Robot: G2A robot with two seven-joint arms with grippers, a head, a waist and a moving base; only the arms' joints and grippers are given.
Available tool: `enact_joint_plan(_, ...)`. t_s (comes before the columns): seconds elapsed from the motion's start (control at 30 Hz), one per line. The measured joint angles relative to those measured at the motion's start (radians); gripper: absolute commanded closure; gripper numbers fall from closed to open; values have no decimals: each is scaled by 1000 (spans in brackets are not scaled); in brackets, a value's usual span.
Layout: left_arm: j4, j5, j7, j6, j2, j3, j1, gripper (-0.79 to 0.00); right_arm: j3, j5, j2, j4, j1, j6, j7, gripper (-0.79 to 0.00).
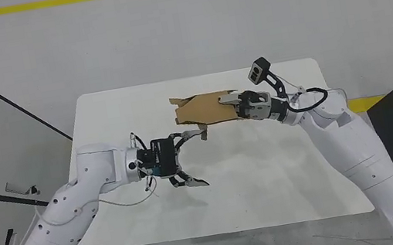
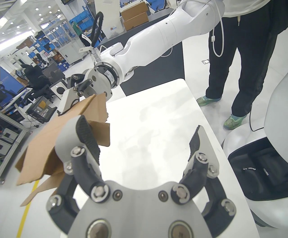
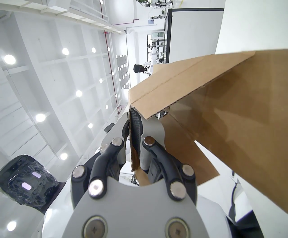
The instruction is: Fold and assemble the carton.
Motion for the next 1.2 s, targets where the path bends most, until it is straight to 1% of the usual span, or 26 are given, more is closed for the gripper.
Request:
enact_joint_plan(0.17, -9, -1, -1, -3, -2, 5, 7, -785, -5, 0, -2, -4, -4, -3, -3, 0)
enact_joint_plan(0.4, -3, -1, -3, -1, -7, 13, -3, -785, -2, 3, -4, 5, -3, -9, 3, 0)
enact_joint_plan(0.67, 12, -8, -5, 5, 0, -44, 2, -785, 43, 34, 5, 31, -12, -58, 115, 0)
enact_joint_plan(0.87, 17, -11, -6, 4, 2, -61, 9, -785, 60, 43, 8, 39, -20, -66, 144, 0)
enact_joint_plan(1.2, 12, -13, -9, -4, -6, -40, -11, -785, 32, -66, 10, 41, -1, -20, 122, 0)
